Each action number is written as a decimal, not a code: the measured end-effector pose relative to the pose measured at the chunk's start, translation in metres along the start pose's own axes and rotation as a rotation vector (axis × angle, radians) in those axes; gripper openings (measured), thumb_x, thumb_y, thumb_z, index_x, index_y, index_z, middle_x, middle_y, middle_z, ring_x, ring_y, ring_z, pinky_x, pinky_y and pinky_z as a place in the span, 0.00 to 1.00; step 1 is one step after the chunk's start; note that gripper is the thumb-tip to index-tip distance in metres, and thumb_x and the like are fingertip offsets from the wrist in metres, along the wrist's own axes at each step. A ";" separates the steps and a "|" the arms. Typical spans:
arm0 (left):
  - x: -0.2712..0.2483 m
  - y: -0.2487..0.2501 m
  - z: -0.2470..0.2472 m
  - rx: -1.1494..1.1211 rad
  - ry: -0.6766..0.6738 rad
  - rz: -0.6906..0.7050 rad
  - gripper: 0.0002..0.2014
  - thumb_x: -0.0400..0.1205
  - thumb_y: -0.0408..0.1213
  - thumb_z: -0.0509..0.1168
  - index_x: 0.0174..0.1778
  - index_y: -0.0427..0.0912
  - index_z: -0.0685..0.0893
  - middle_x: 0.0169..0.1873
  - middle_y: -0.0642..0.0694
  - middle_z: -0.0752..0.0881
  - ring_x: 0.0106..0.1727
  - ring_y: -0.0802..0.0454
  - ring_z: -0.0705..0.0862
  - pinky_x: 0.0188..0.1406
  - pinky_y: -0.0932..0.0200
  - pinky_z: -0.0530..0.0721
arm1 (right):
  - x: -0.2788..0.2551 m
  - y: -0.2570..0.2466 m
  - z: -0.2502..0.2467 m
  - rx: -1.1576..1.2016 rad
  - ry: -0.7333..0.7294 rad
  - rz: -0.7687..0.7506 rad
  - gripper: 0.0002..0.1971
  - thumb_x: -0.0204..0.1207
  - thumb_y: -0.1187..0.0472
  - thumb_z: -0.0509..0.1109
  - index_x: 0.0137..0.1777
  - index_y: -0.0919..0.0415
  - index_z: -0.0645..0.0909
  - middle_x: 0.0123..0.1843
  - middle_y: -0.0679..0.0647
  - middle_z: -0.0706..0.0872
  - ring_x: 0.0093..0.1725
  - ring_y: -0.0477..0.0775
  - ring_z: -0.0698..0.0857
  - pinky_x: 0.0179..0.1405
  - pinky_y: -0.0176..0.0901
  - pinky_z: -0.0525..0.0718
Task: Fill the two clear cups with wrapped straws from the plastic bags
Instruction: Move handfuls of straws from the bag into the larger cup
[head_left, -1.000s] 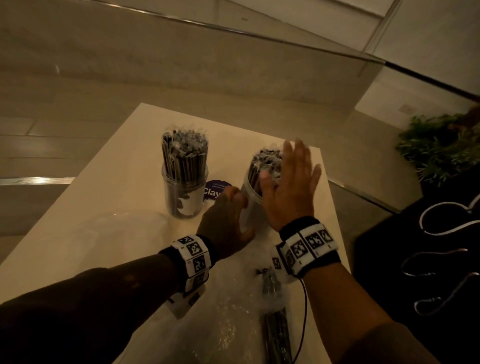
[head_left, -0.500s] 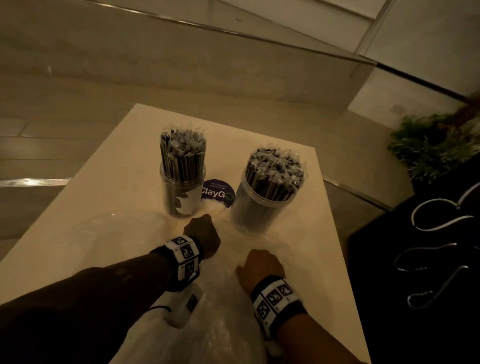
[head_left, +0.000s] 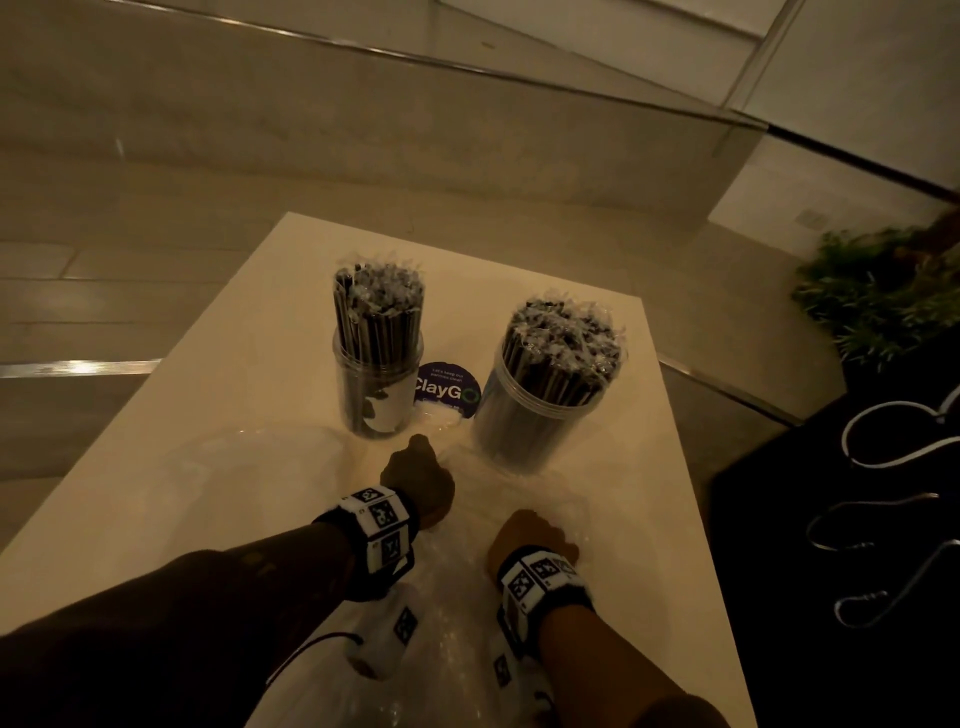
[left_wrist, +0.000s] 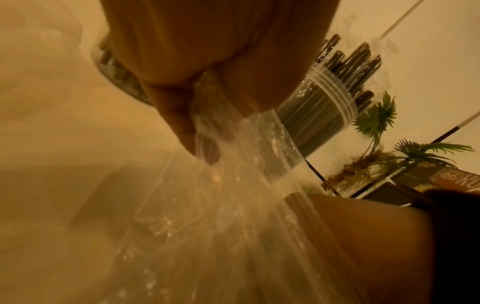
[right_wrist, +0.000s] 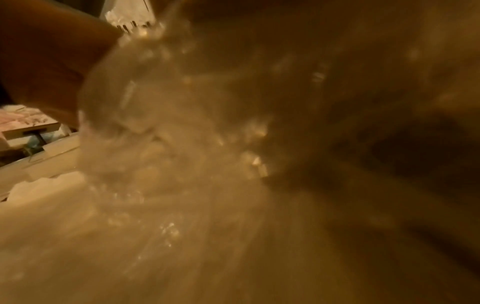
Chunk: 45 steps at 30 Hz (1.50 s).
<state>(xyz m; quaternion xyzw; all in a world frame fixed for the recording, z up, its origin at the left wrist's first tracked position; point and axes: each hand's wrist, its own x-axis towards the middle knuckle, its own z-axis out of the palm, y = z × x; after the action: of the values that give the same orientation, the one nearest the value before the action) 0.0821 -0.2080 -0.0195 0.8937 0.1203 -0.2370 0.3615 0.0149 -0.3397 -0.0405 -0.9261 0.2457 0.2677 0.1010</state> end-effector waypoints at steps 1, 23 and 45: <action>0.000 0.000 0.000 0.009 -0.004 0.001 0.15 0.79 0.40 0.63 0.60 0.41 0.72 0.55 0.40 0.83 0.53 0.42 0.84 0.56 0.45 0.86 | 0.002 0.000 0.000 -0.022 -0.022 -0.012 0.23 0.80 0.49 0.62 0.74 0.54 0.72 0.76 0.57 0.74 0.76 0.63 0.70 0.79 0.61 0.62; -0.010 0.002 0.012 0.072 -0.009 0.000 0.27 0.80 0.36 0.61 0.75 0.40 0.60 0.59 0.39 0.81 0.56 0.42 0.83 0.58 0.46 0.84 | -0.056 -0.011 -0.136 0.897 0.737 -0.797 0.06 0.80 0.60 0.69 0.52 0.51 0.75 0.41 0.46 0.84 0.41 0.42 0.85 0.43 0.30 0.84; -0.016 0.002 -0.011 -0.048 0.164 0.378 0.35 0.65 0.50 0.73 0.67 0.47 0.68 0.66 0.45 0.72 0.66 0.45 0.74 0.63 0.49 0.80 | -0.073 -0.002 -0.206 1.182 0.907 -0.885 0.04 0.82 0.68 0.65 0.46 0.63 0.74 0.28 0.55 0.79 0.23 0.53 0.80 0.26 0.41 0.80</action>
<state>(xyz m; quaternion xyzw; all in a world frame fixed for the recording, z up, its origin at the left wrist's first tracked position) 0.0726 -0.2021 -0.0028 0.9078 -0.0152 -0.0886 0.4096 0.0539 -0.3748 0.1718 -0.7496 -0.0218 -0.3630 0.5531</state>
